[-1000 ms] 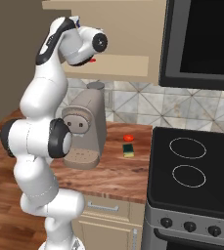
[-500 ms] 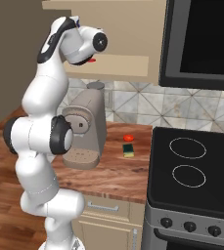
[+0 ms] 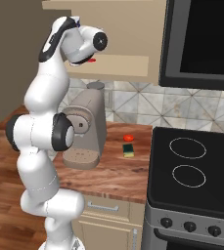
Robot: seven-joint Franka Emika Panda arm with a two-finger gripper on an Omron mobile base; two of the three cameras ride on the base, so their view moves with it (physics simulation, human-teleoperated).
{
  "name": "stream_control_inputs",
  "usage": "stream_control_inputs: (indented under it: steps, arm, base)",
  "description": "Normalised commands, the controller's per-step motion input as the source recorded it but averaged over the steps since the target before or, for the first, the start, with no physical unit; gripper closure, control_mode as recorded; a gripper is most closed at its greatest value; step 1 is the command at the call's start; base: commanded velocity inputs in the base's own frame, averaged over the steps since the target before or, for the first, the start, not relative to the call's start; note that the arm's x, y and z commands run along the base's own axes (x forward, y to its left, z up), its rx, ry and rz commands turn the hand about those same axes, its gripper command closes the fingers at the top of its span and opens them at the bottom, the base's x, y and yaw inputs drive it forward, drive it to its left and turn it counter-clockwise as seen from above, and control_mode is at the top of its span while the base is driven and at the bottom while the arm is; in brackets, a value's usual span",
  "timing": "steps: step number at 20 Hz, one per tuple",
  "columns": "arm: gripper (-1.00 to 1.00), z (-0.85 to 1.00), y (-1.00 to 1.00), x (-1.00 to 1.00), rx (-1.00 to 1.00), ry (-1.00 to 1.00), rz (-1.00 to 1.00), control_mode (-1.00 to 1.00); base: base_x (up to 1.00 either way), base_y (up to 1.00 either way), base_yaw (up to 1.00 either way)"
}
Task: Pick the spray and sponge from the cabinet and place them on the counter.
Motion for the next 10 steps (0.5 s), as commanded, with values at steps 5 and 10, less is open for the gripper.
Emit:
stream_control_inputs:
  steps: [5,10]
  arm:
    - [-1.00,-0.01,0.03,0.12,0.00,0.00,0.00,-1.00]
    - [-1.00,-0.01,0.04,0.11,0.00,0.00,0.00,-1.00]
  base:
    - [0.00,0.00,0.00]
    - [0.00,0.00,0.00]
